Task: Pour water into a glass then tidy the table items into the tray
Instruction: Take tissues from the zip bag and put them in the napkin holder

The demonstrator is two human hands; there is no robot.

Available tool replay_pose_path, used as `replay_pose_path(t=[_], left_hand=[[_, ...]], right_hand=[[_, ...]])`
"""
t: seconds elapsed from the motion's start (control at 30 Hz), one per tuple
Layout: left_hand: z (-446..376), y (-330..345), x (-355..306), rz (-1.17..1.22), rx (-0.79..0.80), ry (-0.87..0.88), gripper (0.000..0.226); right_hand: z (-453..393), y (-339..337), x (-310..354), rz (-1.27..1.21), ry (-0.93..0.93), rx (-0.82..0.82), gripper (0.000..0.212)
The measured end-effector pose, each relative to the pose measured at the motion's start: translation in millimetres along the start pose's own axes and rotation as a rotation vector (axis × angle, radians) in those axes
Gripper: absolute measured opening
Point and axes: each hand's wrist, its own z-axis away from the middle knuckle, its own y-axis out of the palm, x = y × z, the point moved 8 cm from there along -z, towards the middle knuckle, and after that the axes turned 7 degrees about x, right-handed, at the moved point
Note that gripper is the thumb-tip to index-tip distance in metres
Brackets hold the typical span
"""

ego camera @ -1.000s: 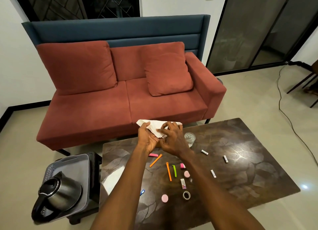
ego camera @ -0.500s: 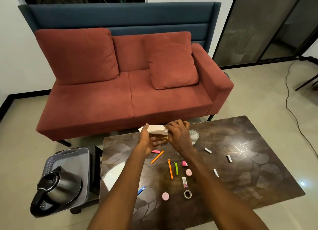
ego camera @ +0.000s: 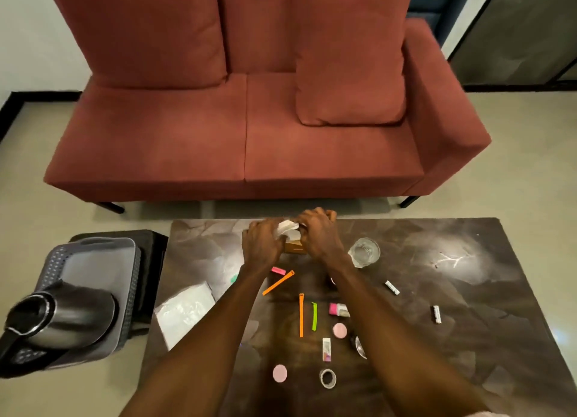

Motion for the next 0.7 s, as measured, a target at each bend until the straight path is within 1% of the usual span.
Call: replay_pose_path(t=[0.03,0.07,0.17,0.27,0.37,0.5,0.7], left_hand=[[-12.8,7.0,1.5,-0.018,-0.006,-0.025,0.031],[-24.1,14.7,4.7,-0.004,0.004,-0.053,0.026],[-51.2,40.4,21.0,0.159,0.059,-0.137,0.024],[-69.9,66.0,37.6,0.227,0.091,-0.174,0.021],[-81.6,85.1,51.9,0.201,0.083,-0.169,0.029],[-90.9,99.7,73.1,0.093,0.047,-0.185,0.024],[-99.2,118.8,85.8,0.143,0.064,-0.207,0.023]], right_hand=[[-11.6,8.2,-8.4,-0.018,0.009,0.014,0.029],[-21.6,15.7,-15.8,-0.037,0.018,0.03,0.028],[-44.5,35.6,-36.0,-0.09,0.042,0.079,0.028],[-59.6,61.3,-53.8,-0.09,0.062,0.12,0.028],[-67.2,87.5,-74.9,-0.047,0.124,0.137,0.028],[-68.1,114.1,-95.4,-0.034,0.188,0.143,0.025],[-67.9,140.3,-106.3,-0.02,0.217,0.164,0.025]])
